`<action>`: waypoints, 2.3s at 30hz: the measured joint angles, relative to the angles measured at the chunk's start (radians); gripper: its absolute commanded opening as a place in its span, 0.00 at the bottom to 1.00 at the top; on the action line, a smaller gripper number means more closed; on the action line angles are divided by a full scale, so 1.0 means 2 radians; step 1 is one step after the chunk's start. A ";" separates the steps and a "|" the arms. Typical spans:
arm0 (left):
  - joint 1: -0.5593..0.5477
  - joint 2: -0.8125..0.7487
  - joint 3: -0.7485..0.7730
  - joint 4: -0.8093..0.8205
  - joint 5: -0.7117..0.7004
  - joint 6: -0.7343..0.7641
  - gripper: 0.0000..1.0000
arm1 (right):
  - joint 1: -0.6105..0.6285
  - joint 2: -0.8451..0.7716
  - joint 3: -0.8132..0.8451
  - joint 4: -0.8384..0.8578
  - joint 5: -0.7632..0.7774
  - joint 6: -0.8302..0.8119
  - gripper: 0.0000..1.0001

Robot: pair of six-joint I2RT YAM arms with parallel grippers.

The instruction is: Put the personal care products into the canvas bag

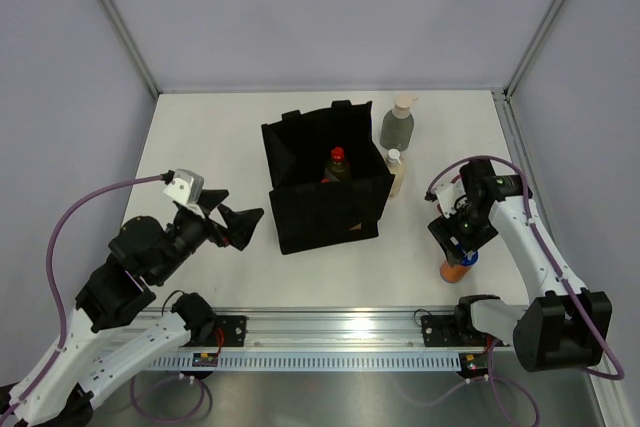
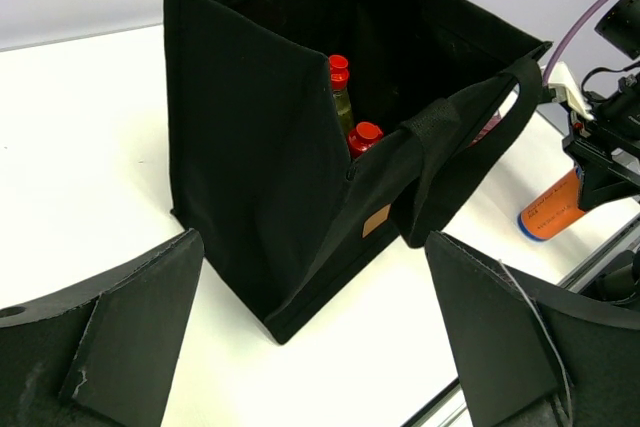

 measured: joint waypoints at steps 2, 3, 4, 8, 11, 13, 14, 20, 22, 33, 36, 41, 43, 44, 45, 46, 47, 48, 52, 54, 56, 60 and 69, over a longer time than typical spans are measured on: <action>0.000 0.000 -0.001 0.000 0.000 0.000 0.99 | 0.001 -0.002 0.000 0.004 0.002 0.001 0.69; 0.000 0.000 -0.001 0.000 0.000 0.000 0.99 | 0.002 -0.004 -0.001 0.004 0.000 0.002 0.66; 0.000 0.000 -0.001 0.000 0.000 0.000 0.99 | 0.003 -0.006 -0.002 0.008 0.004 0.001 0.62; 0.000 0.000 -0.001 0.001 0.001 0.000 0.99 | 0.003 -0.015 -0.003 0.016 0.007 0.003 0.28; 0.000 0.000 -0.001 0.001 0.001 0.000 0.99 | 0.004 -0.026 -0.003 0.018 0.004 0.003 0.00; 0.000 0.000 -0.001 0.002 0.001 0.000 0.99 | 0.004 -0.037 -0.002 0.016 -0.006 0.004 0.00; 0.000 0.000 -0.001 0.002 0.001 0.000 0.99 | 0.004 -0.043 0.001 0.012 -0.010 0.004 0.00; 0.000 0.000 -0.001 0.002 0.001 0.000 0.99 | 0.004 -0.075 0.063 -0.019 -0.051 0.008 0.00; 0.000 0.000 -0.001 0.002 0.001 0.000 0.99 | 0.004 -0.078 0.101 -0.028 -0.067 0.011 0.00; 0.000 0.023 0.018 0.001 0.004 -0.002 0.99 | 0.004 0.031 0.485 -0.067 -0.165 0.020 0.00; 0.000 0.027 0.020 0.002 0.004 -0.007 0.99 | 0.010 0.100 0.607 -0.061 -0.226 0.035 0.00; 0.000 0.027 0.021 0.002 0.003 -0.017 0.99 | 0.070 0.189 0.677 -0.037 -0.288 0.076 0.00; 0.000 0.028 0.024 0.002 0.003 -0.019 0.99 | 0.103 0.225 0.682 -0.027 -0.295 0.091 0.00; 0.000 0.030 0.027 0.002 0.002 -0.020 0.99 | 0.118 0.246 0.686 -0.022 -0.296 0.096 0.00; 0.000 0.031 0.031 0.002 0.001 -0.021 0.99 | 0.132 0.265 0.690 -0.016 -0.297 0.101 0.00; 0.000 0.032 0.033 0.001 0.000 -0.022 0.99 | 0.146 0.284 0.691 -0.008 -0.296 0.105 0.00; 0.000 0.033 0.036 0.001 -0.002 -0.022 0.99 | 0.158 0.301 0.691 -0.002 -0.292 0.107 0.00; 0.000 0.033 0.038 0.001 -0.003 -0.023 0.99 | 0.167 0.315 0.691 0.002 -0.287 0.107 0.00; 0.000 0.034 0.038 0.000 -0.008 -0.023 0.99 | 0.206 0.372 0.698 -0.001 -0.238 0.093 0.00; 0.000 0.035 0.038 0.000 -0.009 -0.023 0.99 | 0.222 0.399 0.710 -0.008 -0.212 0.081 0.00; 0.000 0.037 0.037 0.000 -0.009 -0.023 0.99 | 0.236 0.416 0.711 -0.007 -0.192 0.071 0.00; 0.000 0.042 0.028 0.008 -0.006 -0.022 0.99 | 0.270 0.436 0.701 0.005 -0.161 0.065 0.00; 0.000 0.044 0.016 0.014 0.003 -0.015 0.99 | 0.295 0.459 0.622 0.075 -0.146 0.078 0.36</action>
